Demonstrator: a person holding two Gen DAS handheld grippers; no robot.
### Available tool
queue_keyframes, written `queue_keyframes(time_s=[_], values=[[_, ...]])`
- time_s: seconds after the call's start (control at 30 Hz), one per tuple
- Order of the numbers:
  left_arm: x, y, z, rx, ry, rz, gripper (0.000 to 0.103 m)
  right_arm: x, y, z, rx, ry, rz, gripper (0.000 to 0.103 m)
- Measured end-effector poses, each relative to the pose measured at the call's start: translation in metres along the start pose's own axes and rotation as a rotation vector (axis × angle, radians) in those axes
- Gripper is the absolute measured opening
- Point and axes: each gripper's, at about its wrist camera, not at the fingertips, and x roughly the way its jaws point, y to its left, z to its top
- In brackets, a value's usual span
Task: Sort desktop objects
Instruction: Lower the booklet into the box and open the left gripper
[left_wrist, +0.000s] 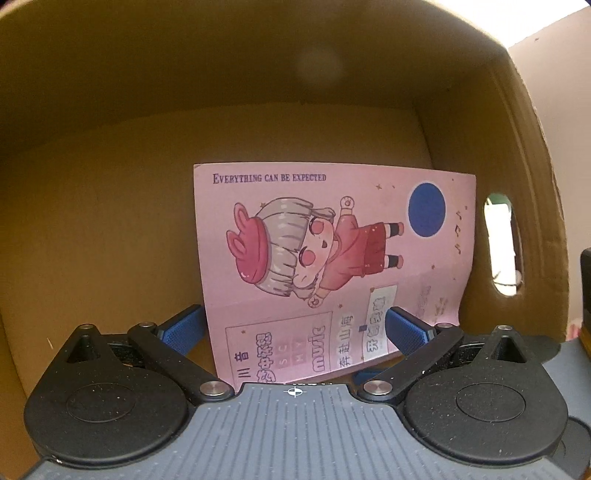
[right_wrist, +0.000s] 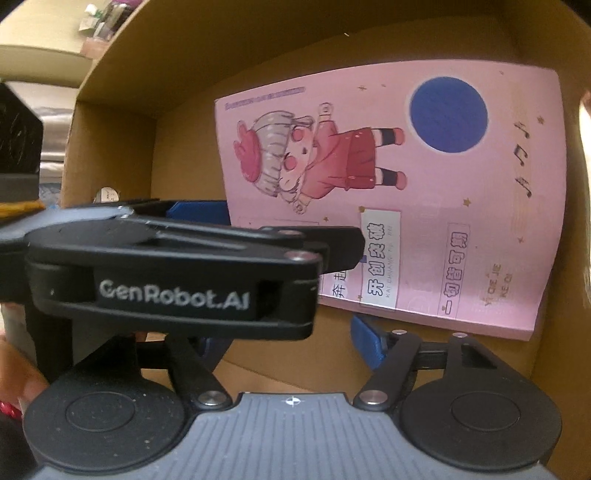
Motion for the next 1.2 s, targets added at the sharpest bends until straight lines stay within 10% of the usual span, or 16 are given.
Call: queue_keyframes(time_s=[1.2], values=[[0.005, 0.042, 0.078, -0.051, -0.066, -0.005, 0.103, -0.04, -0.01, -0.058, -0.112, -0.218, -0.126, 0.066]])
